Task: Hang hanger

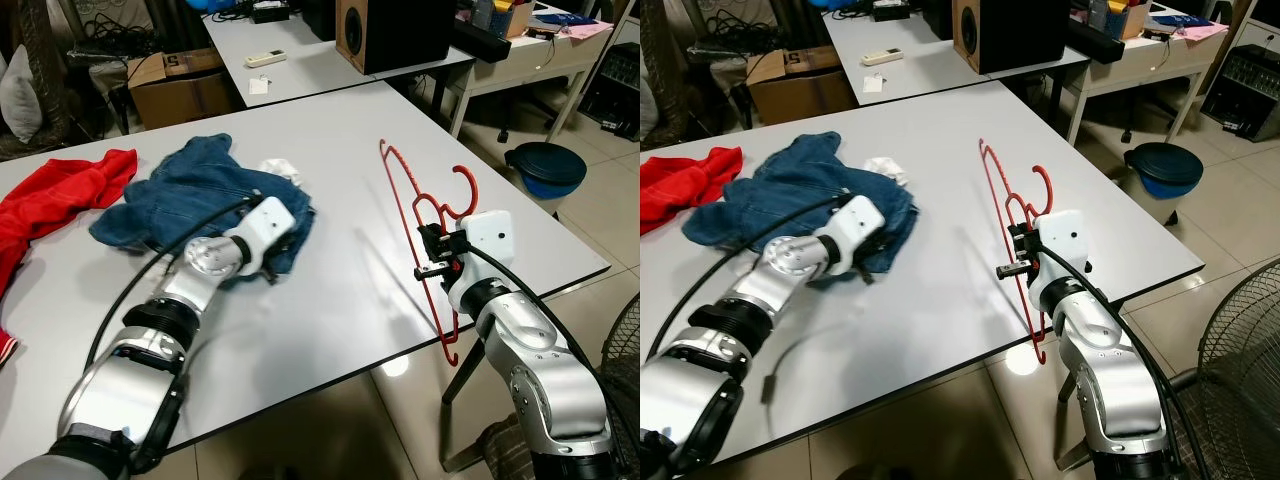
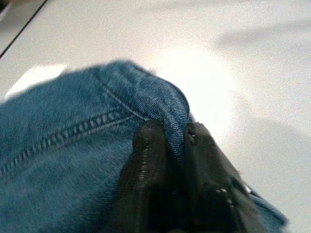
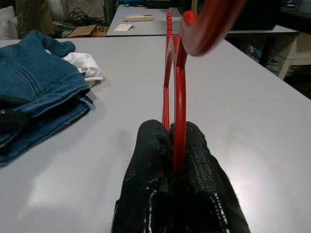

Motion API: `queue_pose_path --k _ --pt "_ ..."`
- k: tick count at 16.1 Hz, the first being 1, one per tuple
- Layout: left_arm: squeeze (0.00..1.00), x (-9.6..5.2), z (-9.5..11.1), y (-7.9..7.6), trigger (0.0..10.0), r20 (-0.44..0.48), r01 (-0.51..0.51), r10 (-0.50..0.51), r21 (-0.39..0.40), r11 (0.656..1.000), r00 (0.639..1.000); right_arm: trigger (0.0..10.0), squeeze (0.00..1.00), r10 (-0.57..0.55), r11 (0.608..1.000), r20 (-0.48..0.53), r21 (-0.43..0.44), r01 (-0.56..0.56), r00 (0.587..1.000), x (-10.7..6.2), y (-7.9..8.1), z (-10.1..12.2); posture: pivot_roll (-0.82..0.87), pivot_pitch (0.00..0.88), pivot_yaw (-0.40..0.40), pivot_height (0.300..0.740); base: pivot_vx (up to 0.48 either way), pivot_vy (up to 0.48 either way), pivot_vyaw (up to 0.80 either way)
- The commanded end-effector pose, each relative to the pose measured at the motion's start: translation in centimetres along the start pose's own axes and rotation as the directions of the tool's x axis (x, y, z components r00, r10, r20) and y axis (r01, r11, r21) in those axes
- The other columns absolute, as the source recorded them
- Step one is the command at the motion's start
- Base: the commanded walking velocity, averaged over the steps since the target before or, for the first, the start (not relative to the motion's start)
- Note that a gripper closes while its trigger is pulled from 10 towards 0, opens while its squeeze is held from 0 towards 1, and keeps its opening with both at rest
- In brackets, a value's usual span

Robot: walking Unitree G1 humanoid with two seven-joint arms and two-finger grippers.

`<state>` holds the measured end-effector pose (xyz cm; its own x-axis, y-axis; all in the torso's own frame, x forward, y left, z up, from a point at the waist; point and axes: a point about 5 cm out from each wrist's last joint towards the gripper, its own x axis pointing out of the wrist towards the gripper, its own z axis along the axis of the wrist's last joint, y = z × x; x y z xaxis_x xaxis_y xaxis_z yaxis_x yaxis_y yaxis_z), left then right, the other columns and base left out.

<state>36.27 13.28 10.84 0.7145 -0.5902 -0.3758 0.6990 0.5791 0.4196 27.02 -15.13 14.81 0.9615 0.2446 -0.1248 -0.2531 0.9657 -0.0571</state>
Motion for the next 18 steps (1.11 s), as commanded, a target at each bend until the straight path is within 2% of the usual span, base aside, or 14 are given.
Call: queue_pose_path --k 1,3,5,6,7,8,10,11,12,13,14,16,17,18 --pt "0.0 0.3 0.6 -1.5 0.0 0.071 0.098 -0.101 0.044 0.994 0.992 10.0 0.0 -0.011 1.0 0.021 -0.008 0.011 1.0 -0.2 -0.1 0.4 -0.09 0.0 0.116 0.74 0.0 0.0 0.0" --pt "0.0 0.7 1.5 -3.4 0.0 0.16 0.199 -0.213 0.097 0.975 0.964 10.0 0.0 -0.023 1.0 0.025 -0.012 0.023 0.999 -0.3 -0.3 0.4 -0.1 0.0 0.119 0.74 0.0 0.0 0.0" --pt "0.0 0.8 3.5 -5.4 0.0 0.323 0.314 -0.351 0.162 0.936 0.879 10.0 0.0 -0.038 0.999 0.029 -0.016 0.038 0.999 -0.5 -0.6 0.5 -0.11 0.0 0.12 0.74 0.0 0.0 0.0" --pt "0.0 0.3 3.5 -5.7 0.0 0.331 0.33 -0.395 0.236 0.914 0.857 10.0 0.0 -0.043 0.999 0.033 -0.018 0.044 0.999 -0.6 -0.7 0.5 -0.11 0.0 0.12 0.74 0.0 0.0 0.0" --pt "0.0 0.2 3.1 -5.6 0.0 0.308 0.333 -0.405 0.261 0.906 0.861 10.0 0.0 -0.045 0.999 0.033 -0.019 0.046 0.998 -0.6 -0.7 0.6 -0.11 0.0 0.12 0.74 0.0 0.0 0.0" --pt "0.0 -0.7 1.3 -4.4 0.0 0.209 0.319 -0.382 0.281 0.905 0.9 10.0 0.0 -0.049 0.999 0.033 -0.019 0.049 0.998 -0.6 -0.8 0.6 -0.11 0.0 0.112 0.74 0.0 0.0 0.0" --pt "0.0 -1.7 -0.3 -2.7 0.0 0.137 0.285 -0.33 0.273 0.919 0.934 10.0 0.0 -0.048 0.999 0.032 -0.019 0.049 0.998 -0.6 -0.7 0.5 -0.1 0.0 0.107 0.74 0.0 0.0 0.0" --pt "0.0 -3.5 -1.7 0.4 0.0 0.063 0.175 -0.196 0.249 0.953 0.979 10.0 0.0 -0.045 0.999 0.031 -0.017 0.045 0.999 -0.5 -0.6 0.5 -0.09 0.0 0.098 0.74 0.0 0.0 0.0" --pt "0.0 -4.1 -2.1 1.4 0.0 0.043 0.137 -0.152 0.244 0.96 0.987 10.0 0.0 -0.044 0.999 0.031 -0.017 0.044 0.999 -0.5 -0.6 0.5 -0.09 0.0 0.098 0.74 0.0 0.0 0.0" --pt "0.0 -5.5 -2.4 3.5 0.0 0.033 0.046 -0.054 0.219 0.975 0.998 10.0 0.0 -0.037 0.999 0.028 -0.016 0.037 0.999 -0.4 -0.5 0.5 -0.09 0.0 0.092 0.74 0.0 0.0 0.0" --pt "0.0 -6.2 -2.3 4.4 0.0 0.051 0.006 -0.016 0.19 0.982 0.999 10.0 0.0 -0.029 0.999 0.027 -0.016 0.029 0.999 -0.3 -0.4 0.5 -0.08 0.0 0.083 0.74 0.0 0.0 0.0" --pt "0.0 -6.1 -2.0 3.9 0.0 0.113 0.043 -0.059 0.144 0.989 0.992 10.0 0.0 -0.024 1.0 0.027 -0.014 0.024 0.999 -0.2 -0.3 0.5 -0.07 0.0 0.079 0.74 0.0 0.0 0.0" --pt "0.0 -5.9 -1.9 3.6 3.8 0.127 0.047 -0.065 0.134 0.99 0.99 10.0 0.0 -0.023 1.0 0.027 -0.014 0.024 0.999 -0.2 -0.3 0.5 -0.07 0.0 0.081 0.74 0.0 0.0 0.0" --pt "0.0 -5.2 -1.5 2.8 10.0 0.166 0.079 -0.094 0.093 0.992 0.982 10.0 0.0 -0.022 1.0 0.027 -0.013 0.023 0.999 -0.1 -0.3 0.5 -0.07 0.0 0.083 0.74 0.0 0.0 0.0"
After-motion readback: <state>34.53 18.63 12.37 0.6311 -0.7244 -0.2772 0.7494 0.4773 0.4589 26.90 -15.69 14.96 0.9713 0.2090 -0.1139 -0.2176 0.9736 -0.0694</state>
